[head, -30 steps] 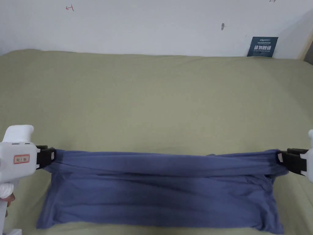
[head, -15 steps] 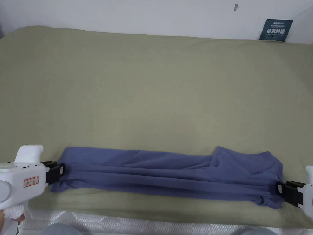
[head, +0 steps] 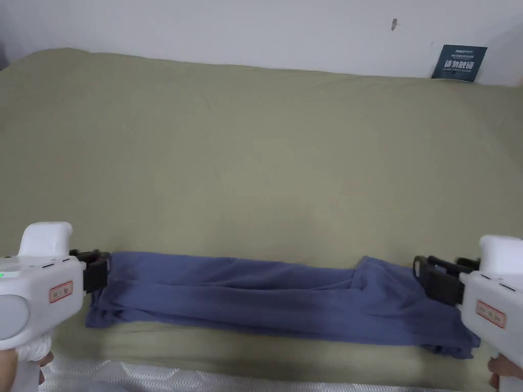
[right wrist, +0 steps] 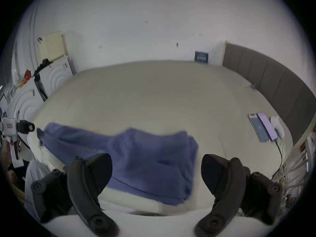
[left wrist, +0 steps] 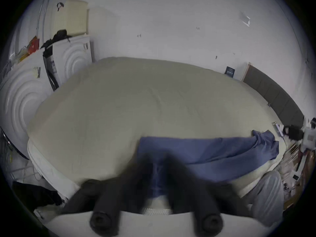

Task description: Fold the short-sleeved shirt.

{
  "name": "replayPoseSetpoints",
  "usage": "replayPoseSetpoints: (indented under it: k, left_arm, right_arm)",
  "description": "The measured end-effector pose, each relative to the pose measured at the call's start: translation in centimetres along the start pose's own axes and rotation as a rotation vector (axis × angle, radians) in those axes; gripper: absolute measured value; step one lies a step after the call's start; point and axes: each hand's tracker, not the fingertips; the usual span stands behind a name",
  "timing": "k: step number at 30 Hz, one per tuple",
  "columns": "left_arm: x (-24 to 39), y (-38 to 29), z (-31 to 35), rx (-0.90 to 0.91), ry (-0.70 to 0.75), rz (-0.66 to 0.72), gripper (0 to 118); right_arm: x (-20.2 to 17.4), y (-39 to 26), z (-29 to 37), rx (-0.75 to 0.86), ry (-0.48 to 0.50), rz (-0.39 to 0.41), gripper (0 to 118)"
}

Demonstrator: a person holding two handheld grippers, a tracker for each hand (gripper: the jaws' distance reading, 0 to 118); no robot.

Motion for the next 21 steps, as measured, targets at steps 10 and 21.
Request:
replayPoseSetpoints:
  k: [10,21]
  left_arm:
    - [-3.0,2.3,-3.3,-0.114,-0.314,0.253,0]
    - [-12.9,4.3,-9.3,-0.398,-0.622,0.474,0]
  right_arm:
    - [-11.5,0.8,-0.9,0.277,-0.091,0.101,0]
    - [-15.8,0.0,-0.4,0.339,-0.099,0.169,0]
